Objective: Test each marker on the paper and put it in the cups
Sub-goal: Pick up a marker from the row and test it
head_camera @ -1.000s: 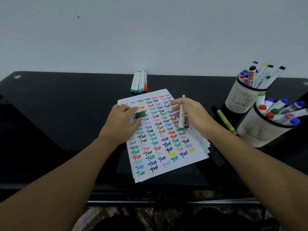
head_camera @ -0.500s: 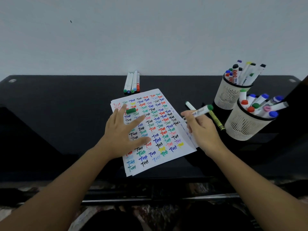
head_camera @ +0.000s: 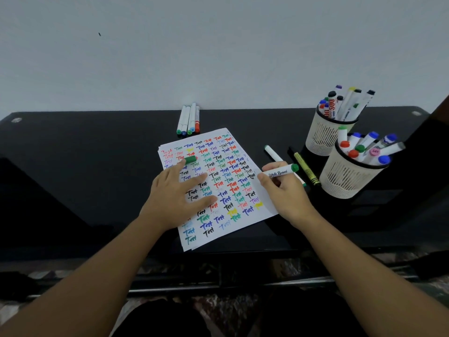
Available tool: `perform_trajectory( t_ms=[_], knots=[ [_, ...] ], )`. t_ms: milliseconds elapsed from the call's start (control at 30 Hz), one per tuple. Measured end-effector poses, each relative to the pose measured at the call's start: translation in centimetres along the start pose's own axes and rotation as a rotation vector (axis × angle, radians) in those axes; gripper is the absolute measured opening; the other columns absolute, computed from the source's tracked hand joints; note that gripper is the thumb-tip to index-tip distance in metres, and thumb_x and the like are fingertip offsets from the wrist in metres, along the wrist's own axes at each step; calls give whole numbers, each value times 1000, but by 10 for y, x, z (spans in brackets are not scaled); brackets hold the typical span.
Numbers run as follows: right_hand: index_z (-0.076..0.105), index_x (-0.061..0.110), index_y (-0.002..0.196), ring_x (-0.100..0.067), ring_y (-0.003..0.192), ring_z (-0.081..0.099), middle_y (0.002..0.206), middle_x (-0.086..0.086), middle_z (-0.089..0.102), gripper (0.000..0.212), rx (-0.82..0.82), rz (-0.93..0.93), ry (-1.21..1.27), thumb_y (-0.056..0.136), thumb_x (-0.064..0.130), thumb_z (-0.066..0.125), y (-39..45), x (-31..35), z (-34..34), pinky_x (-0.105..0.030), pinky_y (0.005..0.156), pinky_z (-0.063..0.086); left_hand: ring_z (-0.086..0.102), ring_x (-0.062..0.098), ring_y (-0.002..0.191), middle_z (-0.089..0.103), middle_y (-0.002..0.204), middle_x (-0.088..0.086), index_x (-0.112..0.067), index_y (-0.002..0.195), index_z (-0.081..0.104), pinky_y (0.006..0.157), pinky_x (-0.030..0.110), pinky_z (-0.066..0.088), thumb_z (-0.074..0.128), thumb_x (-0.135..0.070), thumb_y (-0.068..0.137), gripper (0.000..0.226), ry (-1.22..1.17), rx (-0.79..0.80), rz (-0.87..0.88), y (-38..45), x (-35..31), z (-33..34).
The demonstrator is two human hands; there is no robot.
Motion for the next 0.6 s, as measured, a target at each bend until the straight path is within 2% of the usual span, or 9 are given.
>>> perform_trajectory(
  t_ms=[133,233,333,433,600],
  knots=[
    [64,29,102,-7,92,68,94,8,71,8,20,-13,-9,102,37,65,2,-2,1,-36,82,57,5,23,154,10,168,-5,-56,147,40,125,50,5,24,-102,67,93,11,-15,11,-1,-1,0],
    [63,32,102,-10,97,70,97,6,73,6,39,3,-1,102,38,64,3,-4,1,-44,90,59,6,23,154,12,168,-5,-56,147,40,125,50,6,24,-102,67,93,10,-27,14,0,0,1],
    [62,37,100,-11,98,71,98,7,75,4,57,0,-22,101,40,64,5,-7,2,-49,90,59,7,23,154,13,168,-5,-56,146,41,125,50,7,25,-102,67,93,11,-32,15,0,0,2],
    [62,39,99,-11,98,71,98,8,75,4,60,-12,-38,101,42,65,5,-6,2,-49,90,59,7,22,154,13,168,-5,-55,147,41,125,50,7,25,-102,67,93,4,-30,14,0,-1,1],
    [62,33,103,-9,96,70,97,7,74,6,20,-1,-48,103,38,63,4,-5,1,-47,90,59,6,23,154,12,168,-5,-56,147,40,125,50,6,25,-102,66,94,3,-15,11,0,-1,0]
  ],
)
Point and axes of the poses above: each hand's wrist, its own y-axis towards the middle knuckle, its own z-axis out of the palm, x = y × z, the point moved 2 cm from there along y, towards the middle knuckle
